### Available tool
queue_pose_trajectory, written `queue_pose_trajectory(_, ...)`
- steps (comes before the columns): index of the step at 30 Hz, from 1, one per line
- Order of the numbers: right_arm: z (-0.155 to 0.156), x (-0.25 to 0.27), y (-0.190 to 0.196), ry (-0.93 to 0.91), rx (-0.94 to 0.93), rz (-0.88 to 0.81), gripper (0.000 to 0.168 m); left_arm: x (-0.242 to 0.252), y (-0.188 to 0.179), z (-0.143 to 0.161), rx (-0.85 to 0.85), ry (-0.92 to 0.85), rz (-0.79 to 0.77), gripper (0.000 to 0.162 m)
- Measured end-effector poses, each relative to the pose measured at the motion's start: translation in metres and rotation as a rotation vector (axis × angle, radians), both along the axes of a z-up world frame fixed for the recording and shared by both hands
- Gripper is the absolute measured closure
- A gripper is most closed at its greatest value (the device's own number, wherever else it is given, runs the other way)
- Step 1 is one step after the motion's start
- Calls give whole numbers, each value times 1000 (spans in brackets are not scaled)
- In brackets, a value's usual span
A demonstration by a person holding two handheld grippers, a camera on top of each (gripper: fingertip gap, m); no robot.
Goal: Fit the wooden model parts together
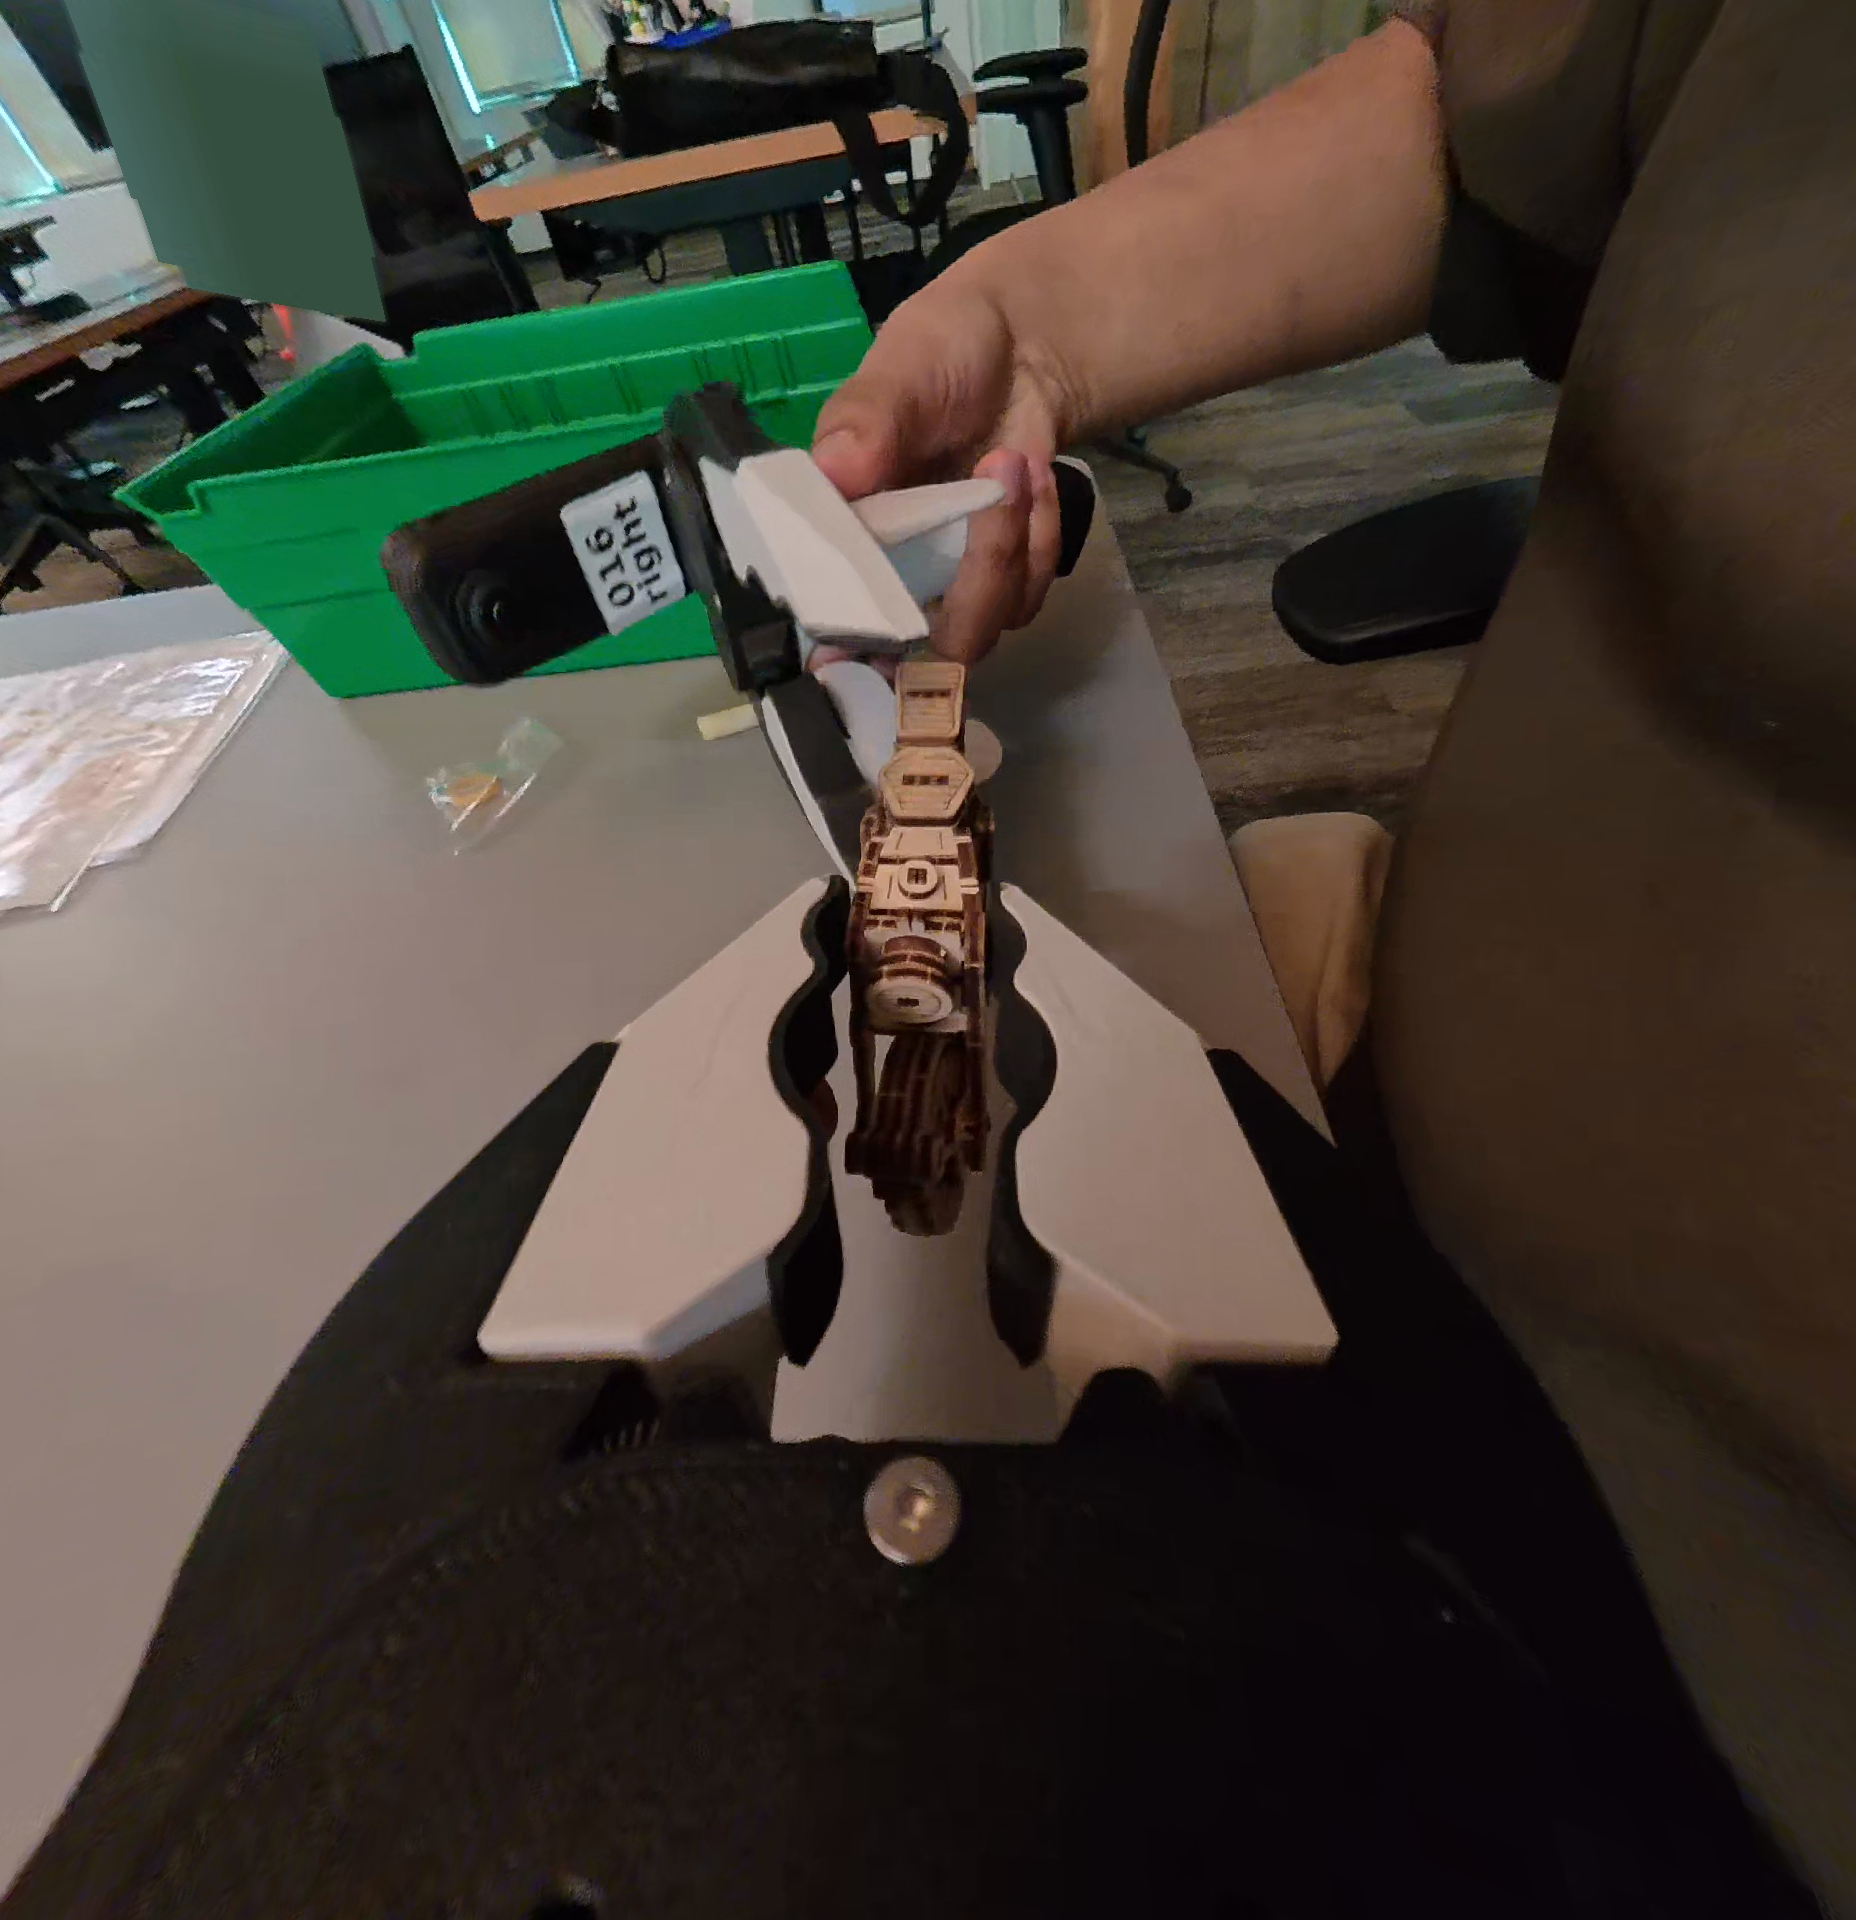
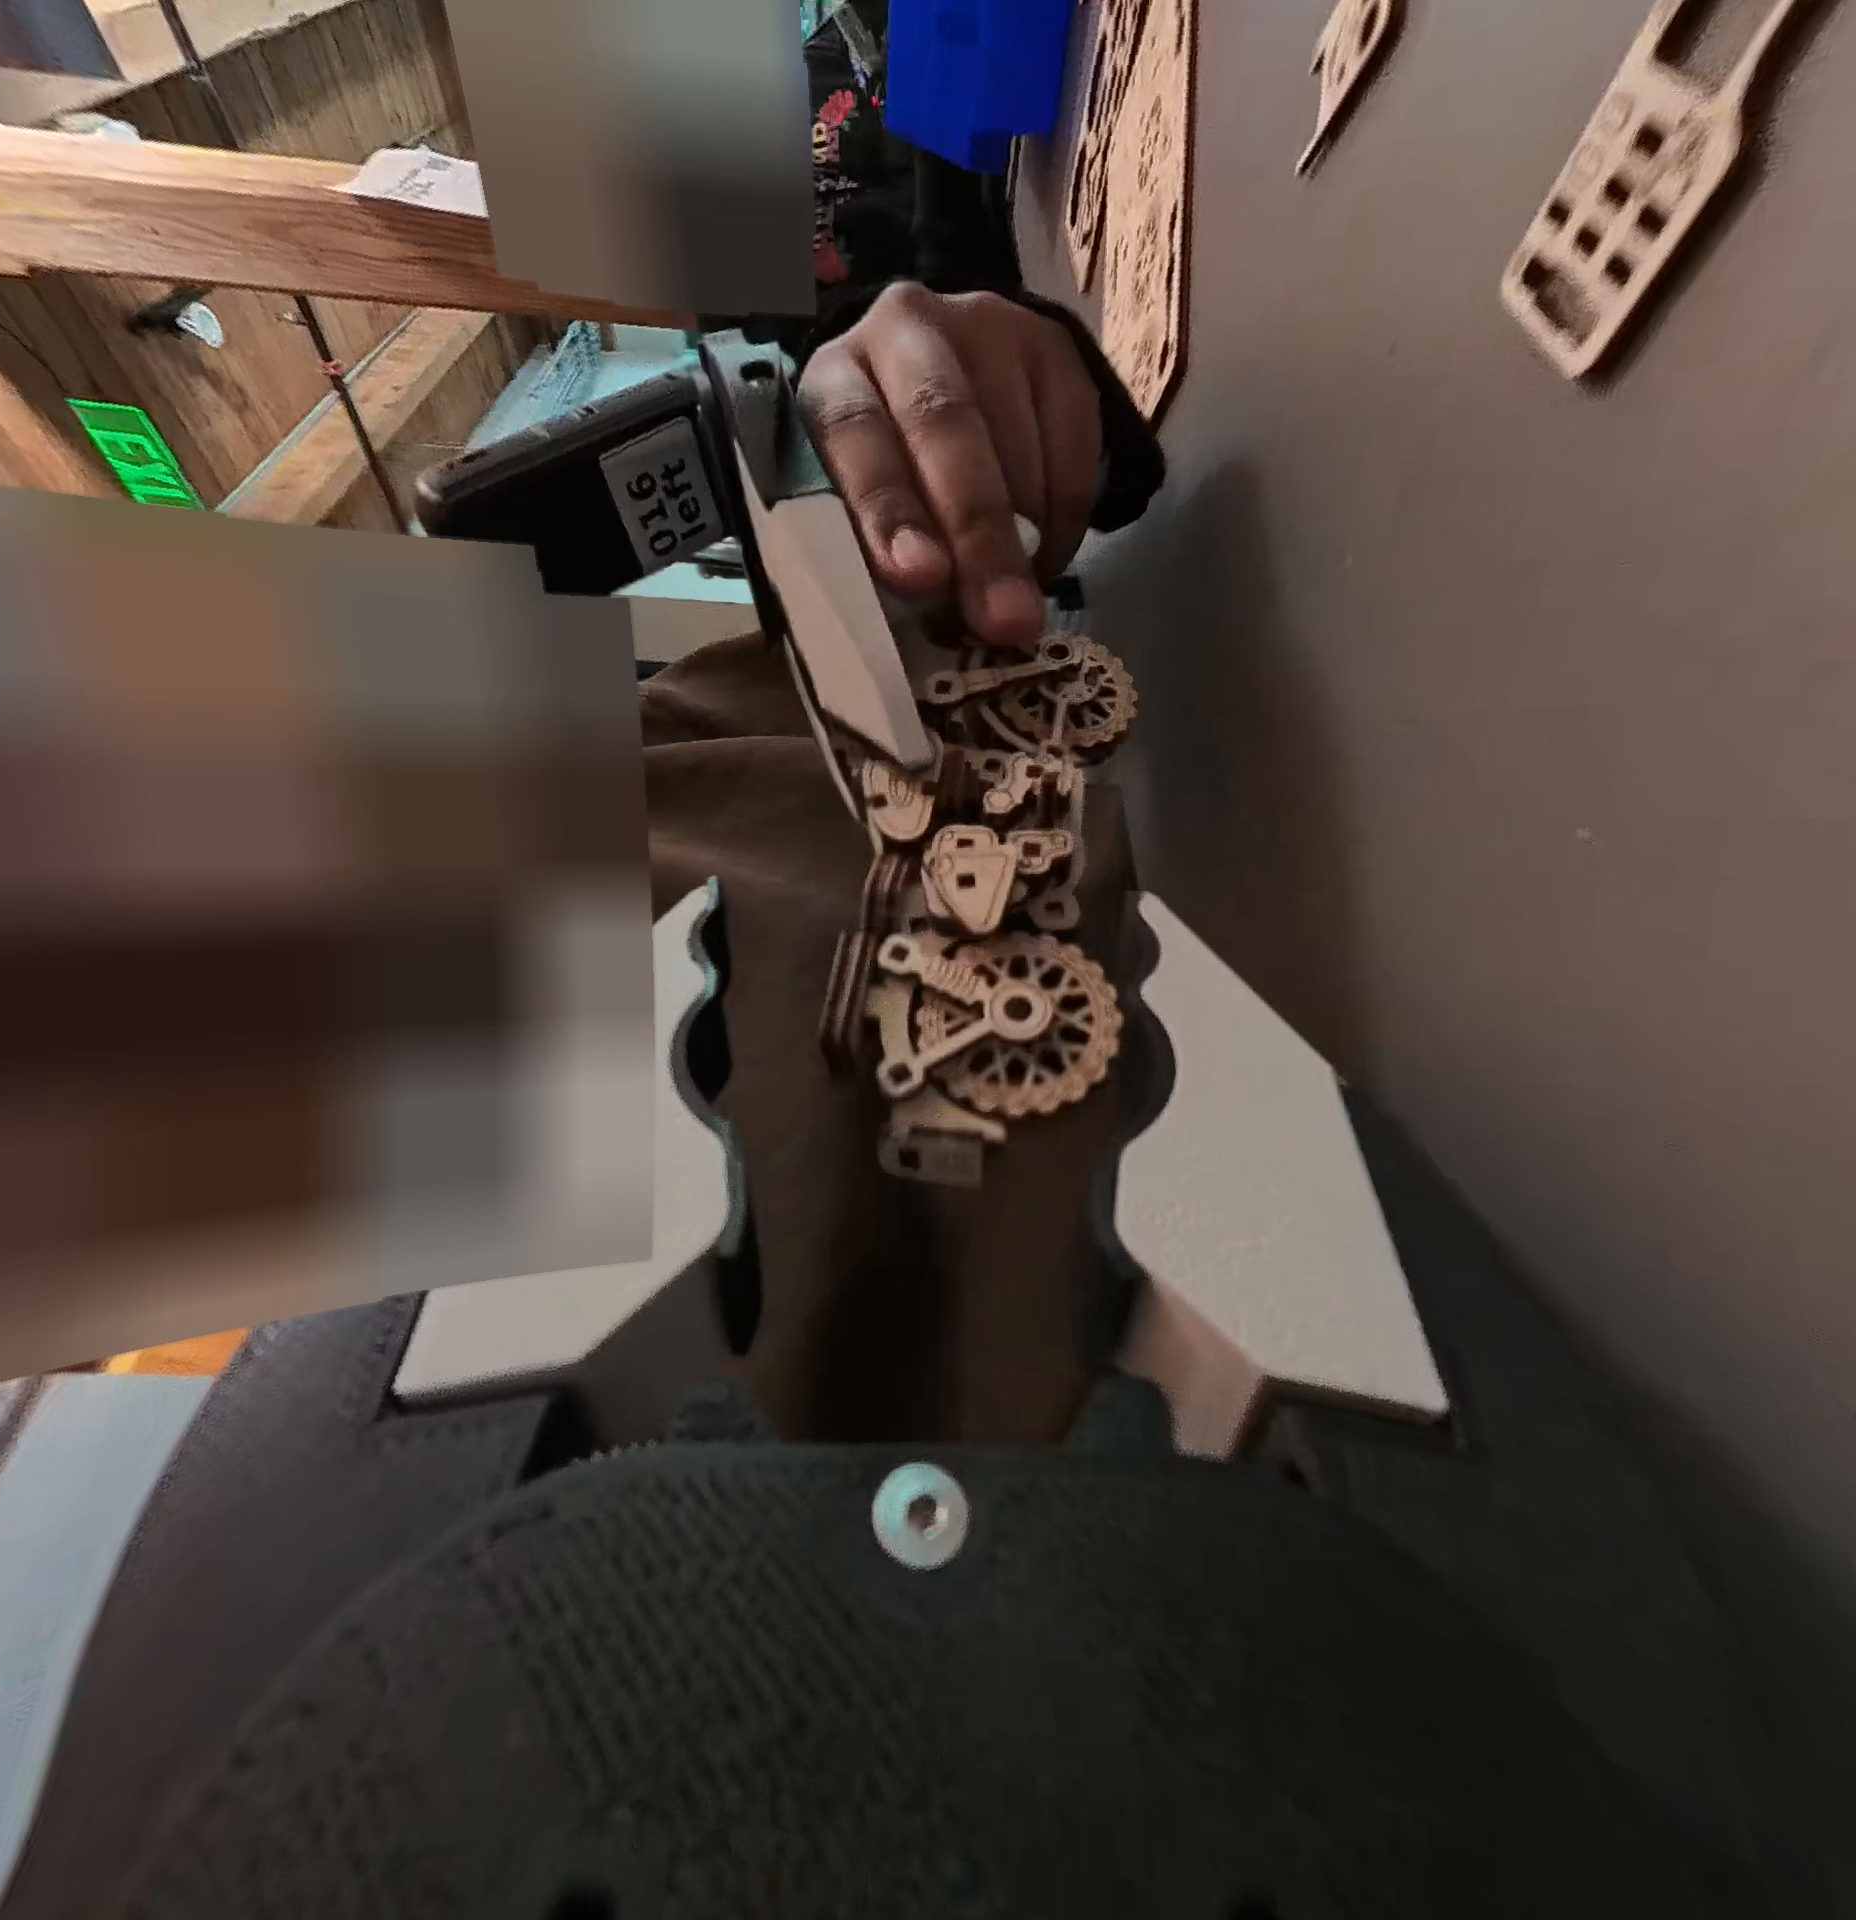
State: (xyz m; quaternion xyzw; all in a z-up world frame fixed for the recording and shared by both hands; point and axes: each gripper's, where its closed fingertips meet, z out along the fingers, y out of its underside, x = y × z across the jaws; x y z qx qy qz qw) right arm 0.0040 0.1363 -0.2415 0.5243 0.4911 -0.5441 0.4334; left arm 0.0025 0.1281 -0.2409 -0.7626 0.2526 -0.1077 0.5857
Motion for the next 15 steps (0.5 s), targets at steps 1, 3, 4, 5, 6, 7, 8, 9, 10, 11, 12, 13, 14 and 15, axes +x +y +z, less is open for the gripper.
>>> queue_pose_trajectory(1,-2,-2,5,34,39,-15,92,-4,1,0,-10,-17,16,140)
queue_pose_trajectory(3,-3,-9,14,144,139,-67,96,-11,1,-1,-34,-52,47,140)
queue_pose_trajectory(4,-2,-12,18,206,192,-93,96,-14,1,-2,-45,-69,59,141)
queue_pose_trajectory(5,0,-16,22,283,252,-124,97,-17,1,-3,-58,-82,76,140)
queue_pose_trajectory(6,1,-21,26,370,325,-159,97,-22,1,-5,-71,-89,96,140)
queue_pose_trajectory(7,3,-27,30,468,406,-200,97,-25,1,-6,-80,-94,114,140)
queue_pose_trajectory(8,5,-32,34,574,491,-242,98,-28,0,-6,-82,-105,124,140)
queue_pose_trajectory(9,6,-35,35,674,573,-272,100,-32,0,-8,-91,-111,138,140)
queue_pose_trajectory(10,6,-37,33,763,641,-284,103,-34,-1,-10,-100,-114,144,140)
queue_pose_trajectory(11,5,-37,28,839,693,-281,104,-35,-2,-13,-112,-114,145,140)
queue_pose_trajectory(12,3,-36,22,902,734,-271,104,-36,-3,-16,-123,-108,147,141)
queue_pose_trajectory(13,-1,-35,16,944,765,-251,105,-37,-5,-19,-134,-98,145,140)
queue_pose_trajectory(14,-6,-33,10,970,786,-225,105,-37,-6,-22,-140,-91,138,140)
queue_pose_trajectory(15,-12,-33,6,986,798,-205,106,-36,-7,-22,-142,-91,130,140)
